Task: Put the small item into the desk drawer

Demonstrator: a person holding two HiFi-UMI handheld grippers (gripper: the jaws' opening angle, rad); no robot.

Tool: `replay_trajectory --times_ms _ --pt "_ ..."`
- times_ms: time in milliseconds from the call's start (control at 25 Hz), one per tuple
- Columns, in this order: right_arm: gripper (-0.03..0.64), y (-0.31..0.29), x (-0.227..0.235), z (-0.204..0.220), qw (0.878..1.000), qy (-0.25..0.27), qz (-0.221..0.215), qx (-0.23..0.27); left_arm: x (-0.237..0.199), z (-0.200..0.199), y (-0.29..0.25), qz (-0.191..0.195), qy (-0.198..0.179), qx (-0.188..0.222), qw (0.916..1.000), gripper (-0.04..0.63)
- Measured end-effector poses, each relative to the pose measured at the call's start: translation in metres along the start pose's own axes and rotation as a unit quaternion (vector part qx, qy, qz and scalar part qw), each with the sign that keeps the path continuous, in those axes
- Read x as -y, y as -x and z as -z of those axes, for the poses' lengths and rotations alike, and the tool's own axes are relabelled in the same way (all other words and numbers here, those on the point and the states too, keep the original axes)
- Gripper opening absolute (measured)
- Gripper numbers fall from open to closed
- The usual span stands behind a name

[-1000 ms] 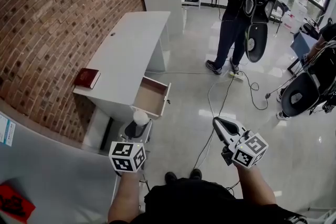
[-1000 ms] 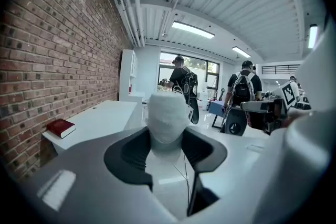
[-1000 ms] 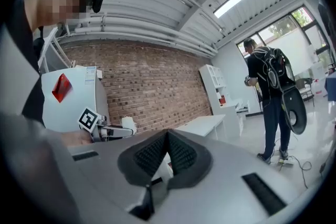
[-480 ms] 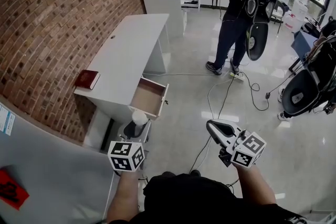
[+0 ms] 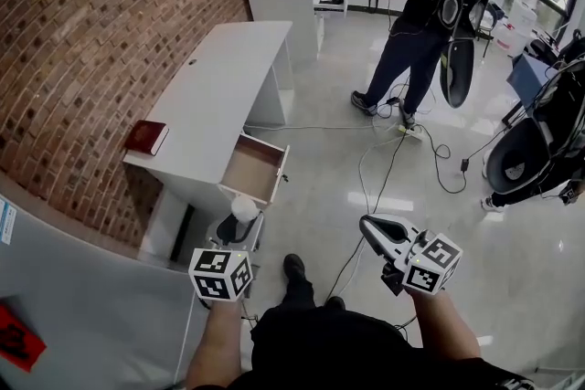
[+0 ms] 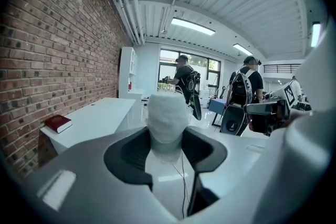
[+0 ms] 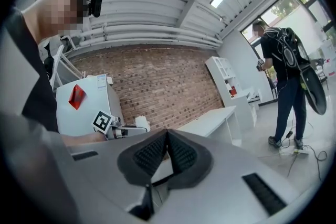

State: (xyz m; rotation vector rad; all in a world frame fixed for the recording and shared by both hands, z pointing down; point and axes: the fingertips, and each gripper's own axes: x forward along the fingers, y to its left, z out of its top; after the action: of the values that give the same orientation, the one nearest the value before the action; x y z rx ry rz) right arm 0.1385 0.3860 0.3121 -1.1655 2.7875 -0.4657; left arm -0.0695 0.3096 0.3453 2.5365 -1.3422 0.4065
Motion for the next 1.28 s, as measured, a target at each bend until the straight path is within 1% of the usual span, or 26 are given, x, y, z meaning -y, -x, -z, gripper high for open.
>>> replay_trajectory --times_ms 200,360,520,680,880,1040,1280 --pt "0.011 -0.021 0.025 0.006 1.0 -0.007 0.014 -0.016 -0.023 0.0 -0.035 0.009 0.004 -0.005 0.9999 0.189" --pt "0.011 -0.043 0.056 0.001 0.999 -0.019 0.038 -0.024 -0.045 -0.01 -0.073 0.024 0.012 -0.007 0.9996 0.189" --pt "0.011 -0.08 0.082 -0.008 0.998 -0.019 0.044 -0.03 -0.071 -0.023 -0.111 0.039 0.014 -0.007 0.9991 0.189" --pt "0.011 -0.123 0.103 -0.02 0.998 -0.023 0.042 -0.028 -0.102 -0.033 -0.142 0.044 0.018 -0.011 0.9988 0.189" --pt "0.011 -0.169 0.117 -0.029 0.999 -0.024 0.032 -0.037 -0.137 -0.047 -0.164 0.045 0.022 -0.009 0.9987 0.189" --pt "0.011 -0.197 0.125 -0.035 0.998 -0.025 0.032 -0.04 -0.164 -0.054 -0.174 0.044 0.026 -0.002 0.9987 0.189" --pt "0.011 -0.236 0.131 -0.046 0.999 -0.019 0.037 -0.028 -0.202 -0.063 -0.182 0.045 0.025 0.007 0.9986 0.189"
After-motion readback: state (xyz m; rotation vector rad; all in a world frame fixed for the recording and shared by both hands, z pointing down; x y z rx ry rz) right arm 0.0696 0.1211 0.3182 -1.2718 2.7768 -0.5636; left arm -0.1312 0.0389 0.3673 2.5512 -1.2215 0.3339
